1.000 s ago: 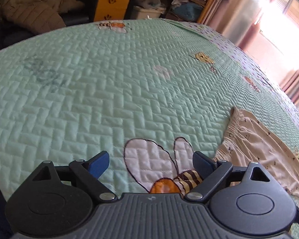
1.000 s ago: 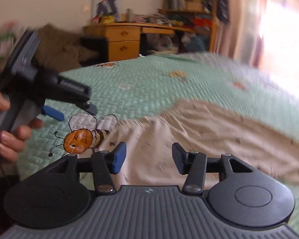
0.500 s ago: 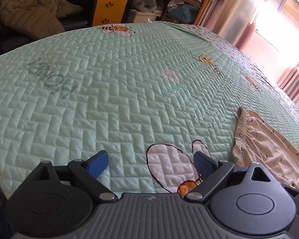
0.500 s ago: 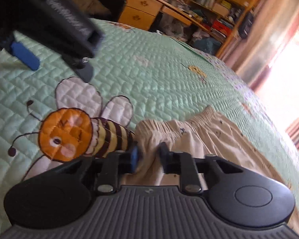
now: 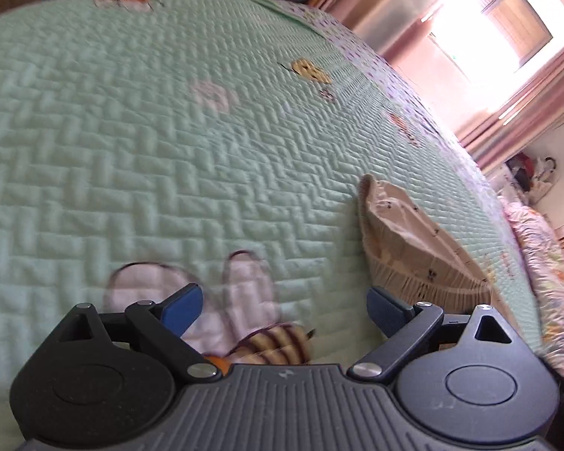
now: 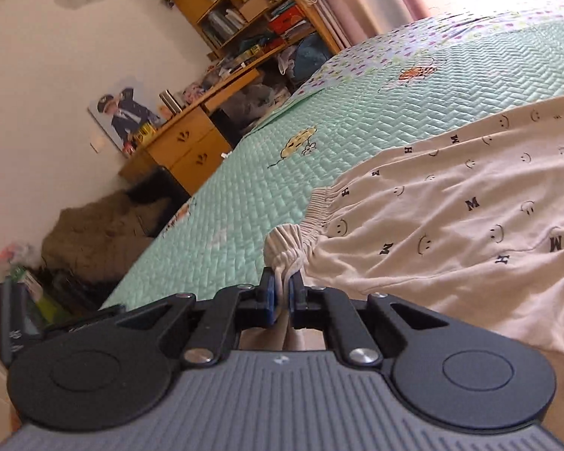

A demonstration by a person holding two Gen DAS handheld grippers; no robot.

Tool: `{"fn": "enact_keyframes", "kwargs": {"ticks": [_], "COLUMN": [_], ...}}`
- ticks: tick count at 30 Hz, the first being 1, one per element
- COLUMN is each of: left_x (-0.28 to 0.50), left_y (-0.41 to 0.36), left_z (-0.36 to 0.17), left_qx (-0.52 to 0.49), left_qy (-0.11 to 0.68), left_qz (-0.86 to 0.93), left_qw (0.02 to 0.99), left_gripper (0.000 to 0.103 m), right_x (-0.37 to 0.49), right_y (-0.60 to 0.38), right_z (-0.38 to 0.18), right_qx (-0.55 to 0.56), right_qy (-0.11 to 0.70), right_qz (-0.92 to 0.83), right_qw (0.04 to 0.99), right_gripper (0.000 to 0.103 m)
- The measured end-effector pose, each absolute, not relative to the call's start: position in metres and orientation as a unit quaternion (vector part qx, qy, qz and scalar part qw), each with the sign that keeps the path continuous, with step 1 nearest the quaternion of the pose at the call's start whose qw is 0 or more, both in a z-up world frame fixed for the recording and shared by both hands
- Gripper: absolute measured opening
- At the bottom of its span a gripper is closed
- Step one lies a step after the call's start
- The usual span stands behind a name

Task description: Fold clothes

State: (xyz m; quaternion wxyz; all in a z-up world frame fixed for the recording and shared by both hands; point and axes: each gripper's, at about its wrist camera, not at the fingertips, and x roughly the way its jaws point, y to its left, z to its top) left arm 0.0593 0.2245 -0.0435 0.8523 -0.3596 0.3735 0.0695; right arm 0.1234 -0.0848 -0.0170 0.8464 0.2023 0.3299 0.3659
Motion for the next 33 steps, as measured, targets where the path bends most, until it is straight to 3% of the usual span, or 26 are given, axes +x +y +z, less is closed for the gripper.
{"fn": "enact_keyframes", "kwargs": {"ticks": [14,15,17,19,26,27,29,33], "left_x": [0.133,0.134,0.141,0.147,0.159,0.161,0.167,0.174], "left_y": [0.233,0.231,0.225,0.218,0.211,0.210,0.209,0.208], "left_z": [-0.075,-0.078,-0.086,-0.094,-0.108,-0.109,-0.112,-0.120], "left_qx": [-0.500,-0.511,-0.519,-0.520,-0.542,-0.541,-0.537,-0.540], "left_qy": [0.374,0.372,0.378,0.389,0.384,0.385,0.397,0.414], "left_qz": [-0.024,-0.037,-0.057,-0.070,-0.075,-0.075,-0.075,-0.072], "left_qw": [0.780,0.774,0.765,0.757,0.744,0.744,0.741,0.729], "left_gripper": [0.090,0.087,0.065,0.051,0.048,0.044,0.010,0.003], "right_x": [0.110,0.110,0.111,0.112,0.111,0.110,0.107,0.095], "right_y": [-0.084,-0.084,-0.085,-0.087,-0.088,-0.086,-0.082,-0.065], "right_z": [-0.011,-0.010,-0.009,-0.010,-0.014,-0.014,-0.014,-0.013], "right_qx": [0.171,0.171,0.172,0.174,0.169,0.165,0.155,0.107], "right_qy": [0.294,0.293,0.292,0.293,0.302,0.302,0.300,0.288], "right_qz": [0.398,0.398,0.399,0.398,0.400,0.401,0.406,0.416], "right_qw": [0.852,0.852,0.852,0.851,0.849,0.849,0.849,0.856], "right_gripper": [0.008,0.008,0.008,0.008,0.008,0.008,0.009,0.012]}}
